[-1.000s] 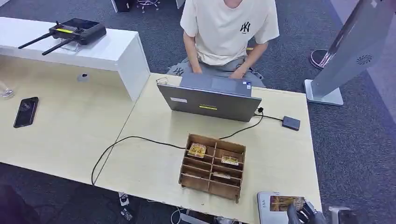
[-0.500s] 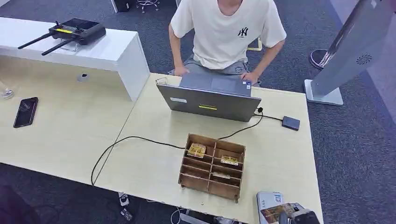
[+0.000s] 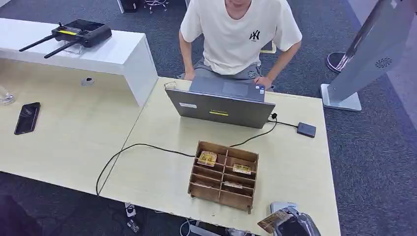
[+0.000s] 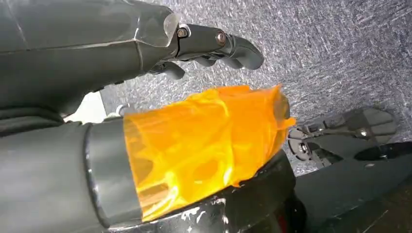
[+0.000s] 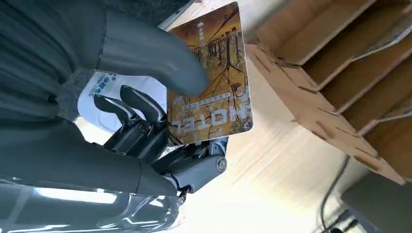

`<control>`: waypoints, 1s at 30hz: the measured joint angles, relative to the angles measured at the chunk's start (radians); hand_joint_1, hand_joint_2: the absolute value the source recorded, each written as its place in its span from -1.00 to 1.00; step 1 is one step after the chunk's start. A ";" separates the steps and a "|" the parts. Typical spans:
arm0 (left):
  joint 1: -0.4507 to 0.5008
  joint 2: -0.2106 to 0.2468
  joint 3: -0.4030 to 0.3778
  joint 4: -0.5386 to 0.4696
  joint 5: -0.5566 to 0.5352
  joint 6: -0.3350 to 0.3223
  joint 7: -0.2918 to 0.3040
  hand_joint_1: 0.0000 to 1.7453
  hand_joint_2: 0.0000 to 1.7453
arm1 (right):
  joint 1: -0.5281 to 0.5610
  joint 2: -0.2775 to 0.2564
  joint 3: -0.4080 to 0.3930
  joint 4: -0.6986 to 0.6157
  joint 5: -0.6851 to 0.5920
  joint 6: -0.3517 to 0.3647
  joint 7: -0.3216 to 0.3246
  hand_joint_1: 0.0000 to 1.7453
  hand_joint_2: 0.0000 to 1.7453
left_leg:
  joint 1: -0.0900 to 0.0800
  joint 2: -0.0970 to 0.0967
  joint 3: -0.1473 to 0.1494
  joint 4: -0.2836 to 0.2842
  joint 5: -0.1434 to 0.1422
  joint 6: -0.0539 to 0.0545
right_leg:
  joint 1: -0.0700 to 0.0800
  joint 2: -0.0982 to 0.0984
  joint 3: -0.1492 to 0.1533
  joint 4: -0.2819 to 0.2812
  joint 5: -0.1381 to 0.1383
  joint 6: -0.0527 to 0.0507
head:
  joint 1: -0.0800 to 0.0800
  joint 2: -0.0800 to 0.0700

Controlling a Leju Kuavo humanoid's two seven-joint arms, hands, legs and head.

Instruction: Pass the card to the sensor for recognition and then transmit it.

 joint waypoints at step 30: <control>-0.002 0.012 -0.021 0.000 -0.023 -0.016 0.010 -1.00 -1.00 | -0.012 0.000 -0.313 0.031 0.139 0.322 0.046 1.00 1.00 | 0.000 0.000 0.000 0.000 0.000 0.000 | 0.000 0.000 0.000 0.000 0.000 0.000 | 0.000 0.000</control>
